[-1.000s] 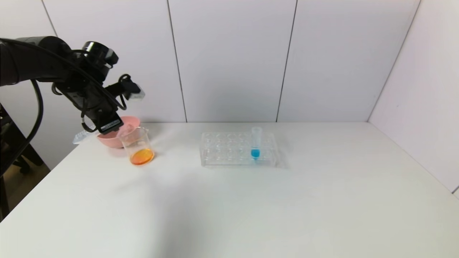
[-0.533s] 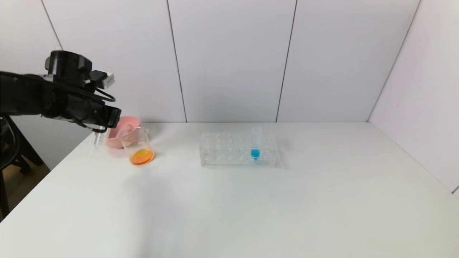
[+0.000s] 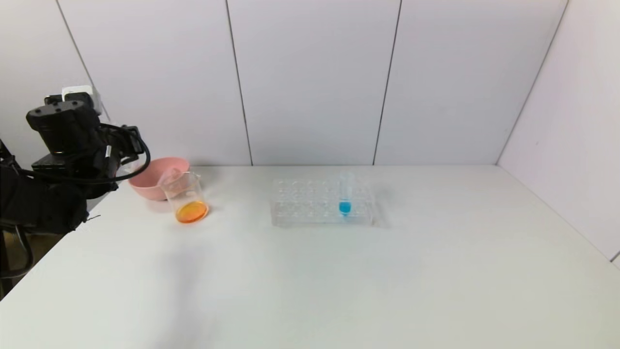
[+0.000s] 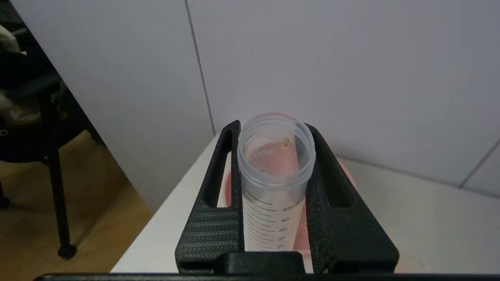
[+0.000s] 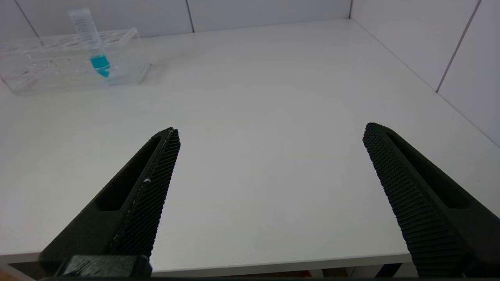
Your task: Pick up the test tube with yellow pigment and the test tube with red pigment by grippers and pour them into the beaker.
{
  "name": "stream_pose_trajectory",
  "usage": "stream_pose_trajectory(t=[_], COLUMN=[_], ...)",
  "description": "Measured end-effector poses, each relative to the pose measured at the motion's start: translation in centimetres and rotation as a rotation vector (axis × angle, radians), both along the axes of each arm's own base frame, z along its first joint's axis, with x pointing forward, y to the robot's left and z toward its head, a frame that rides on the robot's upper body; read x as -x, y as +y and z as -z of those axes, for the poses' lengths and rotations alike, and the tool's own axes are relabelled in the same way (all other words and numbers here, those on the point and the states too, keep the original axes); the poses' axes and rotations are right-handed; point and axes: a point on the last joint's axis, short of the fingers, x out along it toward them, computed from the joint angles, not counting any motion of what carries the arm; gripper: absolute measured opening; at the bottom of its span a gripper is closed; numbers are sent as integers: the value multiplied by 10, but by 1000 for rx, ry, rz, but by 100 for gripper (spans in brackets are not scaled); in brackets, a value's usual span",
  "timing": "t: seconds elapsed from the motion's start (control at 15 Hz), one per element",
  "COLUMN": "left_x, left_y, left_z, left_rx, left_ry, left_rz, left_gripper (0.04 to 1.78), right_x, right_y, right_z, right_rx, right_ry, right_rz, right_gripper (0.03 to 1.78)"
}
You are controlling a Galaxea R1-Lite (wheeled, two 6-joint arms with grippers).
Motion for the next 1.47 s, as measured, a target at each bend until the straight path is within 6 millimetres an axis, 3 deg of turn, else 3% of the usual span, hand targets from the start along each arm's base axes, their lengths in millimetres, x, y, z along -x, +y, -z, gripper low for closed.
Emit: stream_pose_trajectory(t=[0.13,0.53,0.93,1.13,1.47], left_x=[-10,-57,-77,-81,-81], left_y=[0,3,3,3,5], left_z=[9,43,51,45,31], left_rx=[5,101,115,110,103], left_ry=[-54,8,41,19,7], left_rz=[-12,-10,-8,-10,-21], left_gripper=[46,46,50,72,147], right_x=[0,0,0,0,0], right_y=[0,0,0,0,0], right_z=[0,0,0,0,0], right_rx=[0,0,0,0,0], right_ry=[0,0,0,0,0], right_rz=[0,0,0,0,0], right_gripper=[171,171,171,171,171])
